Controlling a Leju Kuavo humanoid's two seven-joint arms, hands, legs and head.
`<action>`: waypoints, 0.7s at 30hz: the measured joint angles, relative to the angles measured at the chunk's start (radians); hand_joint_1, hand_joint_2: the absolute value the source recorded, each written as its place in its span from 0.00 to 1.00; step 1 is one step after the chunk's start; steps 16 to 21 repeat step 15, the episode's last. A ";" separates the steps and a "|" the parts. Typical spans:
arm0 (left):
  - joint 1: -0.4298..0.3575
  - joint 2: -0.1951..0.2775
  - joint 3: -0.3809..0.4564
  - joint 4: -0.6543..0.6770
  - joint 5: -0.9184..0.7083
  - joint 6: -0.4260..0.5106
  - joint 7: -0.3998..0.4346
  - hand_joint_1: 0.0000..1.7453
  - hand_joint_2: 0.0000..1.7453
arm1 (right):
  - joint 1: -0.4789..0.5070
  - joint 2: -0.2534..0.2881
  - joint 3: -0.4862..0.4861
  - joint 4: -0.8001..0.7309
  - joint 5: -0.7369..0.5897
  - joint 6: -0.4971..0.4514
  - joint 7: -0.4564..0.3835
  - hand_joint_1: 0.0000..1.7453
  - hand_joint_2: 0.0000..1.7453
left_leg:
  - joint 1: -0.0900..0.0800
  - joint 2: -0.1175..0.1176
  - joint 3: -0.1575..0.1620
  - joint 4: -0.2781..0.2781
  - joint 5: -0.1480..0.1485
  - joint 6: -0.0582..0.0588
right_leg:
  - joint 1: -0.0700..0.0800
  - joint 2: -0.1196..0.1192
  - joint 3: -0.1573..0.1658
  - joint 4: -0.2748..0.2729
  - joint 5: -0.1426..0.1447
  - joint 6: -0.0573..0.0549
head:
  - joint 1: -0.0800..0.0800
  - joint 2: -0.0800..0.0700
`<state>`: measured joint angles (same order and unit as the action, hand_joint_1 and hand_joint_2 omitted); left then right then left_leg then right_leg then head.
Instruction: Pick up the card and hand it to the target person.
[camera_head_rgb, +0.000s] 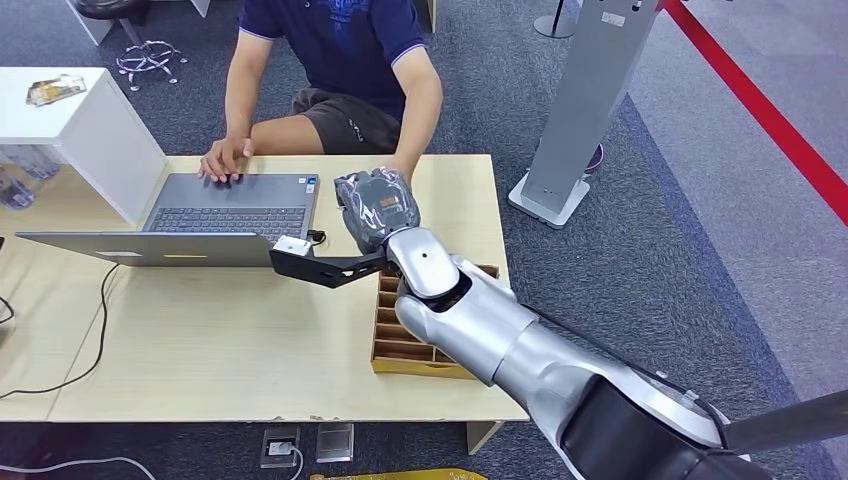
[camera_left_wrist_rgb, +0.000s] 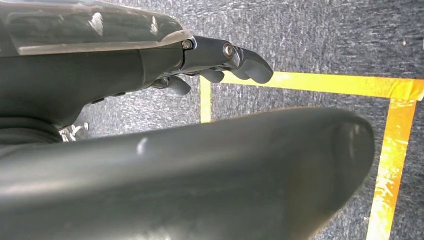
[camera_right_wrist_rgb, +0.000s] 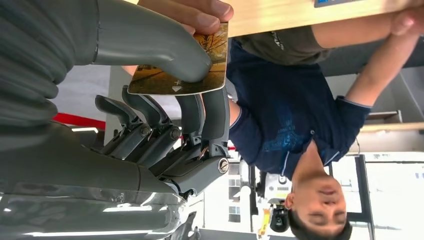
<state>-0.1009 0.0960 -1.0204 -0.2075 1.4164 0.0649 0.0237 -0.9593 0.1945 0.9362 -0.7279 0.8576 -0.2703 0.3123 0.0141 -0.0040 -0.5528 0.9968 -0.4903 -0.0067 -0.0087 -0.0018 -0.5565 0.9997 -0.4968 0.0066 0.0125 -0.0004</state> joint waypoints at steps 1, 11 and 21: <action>0.000 0.000 0.000 0.000 0.002 0.000 0.002 0.00 0.00 | -0.001 0.005 0.003 0.014 0.002 0.000 0.002 0.00 1.00 | 0.000 0.000 0.000 0.000 0.000 0.000 | 0.000 0.000 0.000 0.000 0.000 0.000 | 0.000 0.000; 0.001 0.002 -0.001 0.000 0.013 -0.001 0.002 0.00 0.00 | -0.013 0.029 0.026 0.087 0.004 -0.007 -0.005 0.00 1.00 | 0.000 0.000 0.000 0.000 0.000 0.000 | 0.000 0.000 0.000 0.000 0.000 0.000 | -0.001 0.000; 0.002 0.002 -0.001 0.000 0.025 0.004 -0.009 0.00 0.00 | -0.021 0.033 0.028 0.093 0.000 -0.013 -0.012 0.00 1.00 | 0.000 0.000 0.001 0.000 0.000 0.000 | 0.000 0.000 0.000 0.000 0.000 0.000 | -0.001 0.000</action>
